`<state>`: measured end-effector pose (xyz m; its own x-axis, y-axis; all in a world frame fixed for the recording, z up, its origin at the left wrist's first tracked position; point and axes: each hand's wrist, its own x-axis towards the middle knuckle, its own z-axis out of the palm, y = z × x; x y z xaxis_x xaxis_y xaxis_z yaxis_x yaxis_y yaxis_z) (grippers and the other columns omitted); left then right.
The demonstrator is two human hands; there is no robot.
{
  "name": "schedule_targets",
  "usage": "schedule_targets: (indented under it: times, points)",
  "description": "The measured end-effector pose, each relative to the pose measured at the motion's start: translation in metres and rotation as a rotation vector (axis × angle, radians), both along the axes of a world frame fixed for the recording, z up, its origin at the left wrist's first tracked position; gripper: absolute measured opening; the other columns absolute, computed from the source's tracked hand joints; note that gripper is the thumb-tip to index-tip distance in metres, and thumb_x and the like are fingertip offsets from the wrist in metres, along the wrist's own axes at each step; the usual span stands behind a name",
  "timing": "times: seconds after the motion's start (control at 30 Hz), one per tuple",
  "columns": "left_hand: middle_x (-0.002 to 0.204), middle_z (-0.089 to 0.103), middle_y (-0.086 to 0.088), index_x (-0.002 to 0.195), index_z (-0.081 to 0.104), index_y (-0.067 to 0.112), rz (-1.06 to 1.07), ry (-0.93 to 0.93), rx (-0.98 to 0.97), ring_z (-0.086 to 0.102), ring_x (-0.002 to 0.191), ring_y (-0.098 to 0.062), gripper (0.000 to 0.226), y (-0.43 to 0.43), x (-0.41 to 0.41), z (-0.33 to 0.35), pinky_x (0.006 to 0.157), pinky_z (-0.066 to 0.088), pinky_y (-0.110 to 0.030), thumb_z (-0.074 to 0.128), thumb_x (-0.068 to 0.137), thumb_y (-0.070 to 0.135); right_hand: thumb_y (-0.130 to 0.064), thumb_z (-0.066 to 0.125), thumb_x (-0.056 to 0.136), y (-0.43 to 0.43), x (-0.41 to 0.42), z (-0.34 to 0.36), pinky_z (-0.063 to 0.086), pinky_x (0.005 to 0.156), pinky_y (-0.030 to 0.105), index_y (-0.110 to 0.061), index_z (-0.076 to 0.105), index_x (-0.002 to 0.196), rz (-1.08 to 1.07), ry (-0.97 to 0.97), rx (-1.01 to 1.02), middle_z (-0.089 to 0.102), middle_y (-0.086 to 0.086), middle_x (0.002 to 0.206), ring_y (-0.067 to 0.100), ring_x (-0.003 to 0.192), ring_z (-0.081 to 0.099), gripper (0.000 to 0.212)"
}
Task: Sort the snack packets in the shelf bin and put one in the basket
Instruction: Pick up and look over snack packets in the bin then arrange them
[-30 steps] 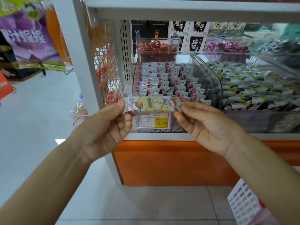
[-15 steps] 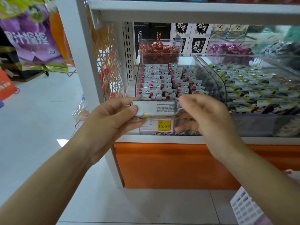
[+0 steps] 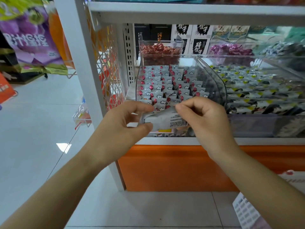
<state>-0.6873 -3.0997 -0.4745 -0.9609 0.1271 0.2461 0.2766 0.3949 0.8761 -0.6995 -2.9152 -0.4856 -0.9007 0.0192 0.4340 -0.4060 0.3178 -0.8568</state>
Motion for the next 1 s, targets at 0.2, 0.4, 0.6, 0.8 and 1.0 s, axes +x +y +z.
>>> schedule_targets:
  times: [0.2, 0.4, 0.6, 0.8, 1.0]
  points:
    - [0.076, 0.07, 0.011, 0.073, 0.071, 0.022, 0.056, -0.068, 0.039, 0.065, 0.07, -0.013, 0.01, -0.005, -0.005, 0.005, 0.06, 0.058, -0.024, 0.066, 0.08, 0.028, -0.016, 0.062, 0.088, -0.005, 0.004, -0.001, 0.045, 0.061, 0.011, -0.015, 0.069, 0.078, 0.05, 0.053, 0.089, 0.063, -0.01, 0.07, 0.0, 0.068, 0.058, 0.012]
    - [0.062, 0.065, 0.005, 0.069, 0.069, 0.023, 0.086, 0.144, -0.234, 0.06, 0.059, -0.005, 0.017, -0.012, -0.007, 0.005, 0.05, 0.043, -0.007, 0.063, 0.085, 0.023, -0.016, 0.061, 0.089, -0.007, 0.005, -0.003, 0.051, 0.064, 0.02, -0.014, 0.07, 0.081, 0.09, 0.024, 0.109, 0.067, -0.007, 0.077, 0.004, 0.073, 0.061, 0.011]
    - [0.076, 0.062, 0.024, 0.081, 0.061, 0.041, -0.011, 0.109, -0.241, 0.058, 0.078, 0.009, 0.007, -0.009, -0.006, 0.003, 0.062, 0.043, -0.003, 0.064, 0.081, 0.035, -0.019, 0.06, 0.089, -0.008, 0.002, -0.006, 0.053, 0.065, 0.033, -0.012, 0.07, 0.078, -0.002, 0.009, 0.048, 0.067, 0.003, 0.073, 0.012, 0.07, 0.063, 0.016]
    - [0.089, 0.056, 0.027, 0.09, 0.052, 0.047, -0.073, 0.136, -0.322, 0.048, 0.093, 0.015, 0.029, -0.009, -0.008, -0.003, 0.067, 0.04, 0.002, 0.066, 0.082, 0.023, -0.015, 0.056, 0.091, -0.002, -0.005, -0.007, 0.06, 0.059, 0.036, 0.0, 0.068, 0.082, 0.103, -0.231, -0.175, 0.072, 0.006, 0.078, 0.017, 0.075, 0.071, 0.022]
    - [0.092, 0.068, 0.011, 0.107, 0.063, 0.023, 0.013, 0.056, -0.002, 0.065, 0.077, 0.0, 0.019, -0.012, -0.014, 0.0, 0.062, 0.054, -0.015, 0.055, 0.091, 0.016, -0.028, 0.069, 0.073, 0.0, -0.003, -0.002, 0.055, 0.064, 0.018, -0.033, 0.062, 0.108, 0.256, -0.17, -0.179, 0.07, -0.003, 0.102, 0.013, 0.086, 0.07, 0.036]
